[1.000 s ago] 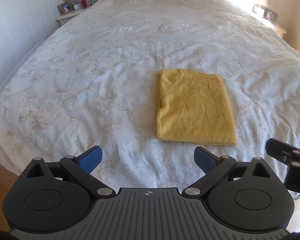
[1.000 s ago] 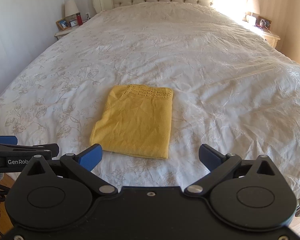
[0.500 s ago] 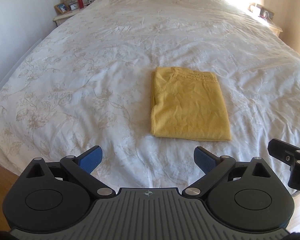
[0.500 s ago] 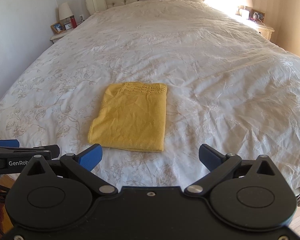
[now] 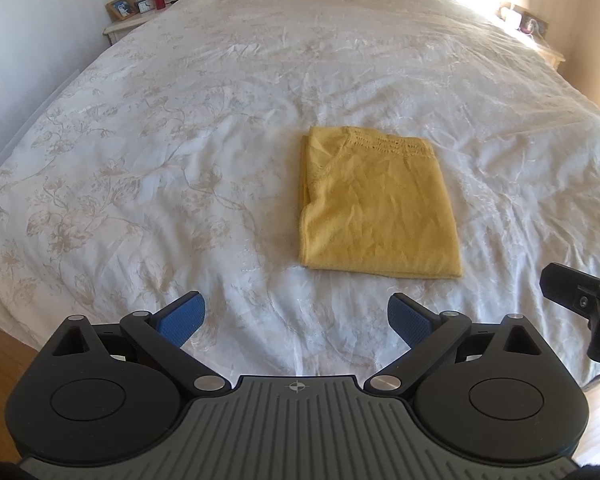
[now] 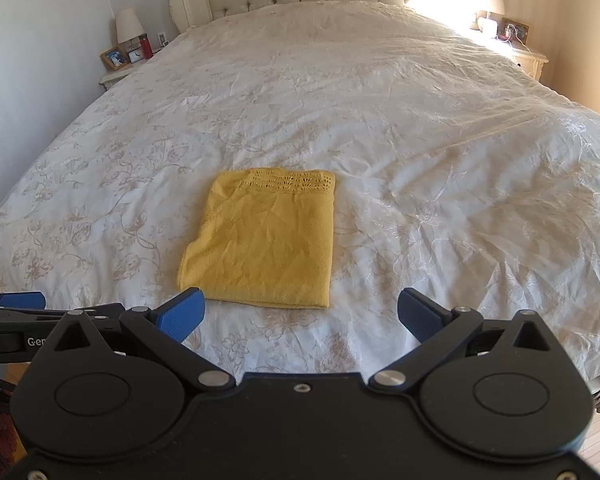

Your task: Fold small clothes

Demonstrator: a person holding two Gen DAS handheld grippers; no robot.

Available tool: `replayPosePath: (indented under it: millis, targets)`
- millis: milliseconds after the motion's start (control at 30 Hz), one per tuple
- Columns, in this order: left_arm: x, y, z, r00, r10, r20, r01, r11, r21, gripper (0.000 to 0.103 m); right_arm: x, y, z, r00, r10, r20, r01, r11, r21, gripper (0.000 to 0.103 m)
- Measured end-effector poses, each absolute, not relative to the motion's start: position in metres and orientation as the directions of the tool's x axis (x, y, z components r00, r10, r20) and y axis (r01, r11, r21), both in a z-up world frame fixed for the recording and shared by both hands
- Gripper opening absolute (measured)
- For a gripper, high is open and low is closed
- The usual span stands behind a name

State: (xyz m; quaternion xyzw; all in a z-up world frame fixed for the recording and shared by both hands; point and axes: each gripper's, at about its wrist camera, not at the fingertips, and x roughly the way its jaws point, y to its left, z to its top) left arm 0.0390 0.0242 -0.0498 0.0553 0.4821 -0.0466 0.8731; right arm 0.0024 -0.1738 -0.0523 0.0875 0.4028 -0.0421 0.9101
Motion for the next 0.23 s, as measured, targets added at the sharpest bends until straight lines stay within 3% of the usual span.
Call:
replayPosePath:
  millis: [233]
  targets:
    - [0.047, 0.016, -0.055, 0.512, -0.016, -0.859, 0.135, 0.989, 0.062, 0.100, 0.015, -0.180, -0.058, 0.660, 0.010, -0.751, 0.147, 0.979, 0.142, 0.102]
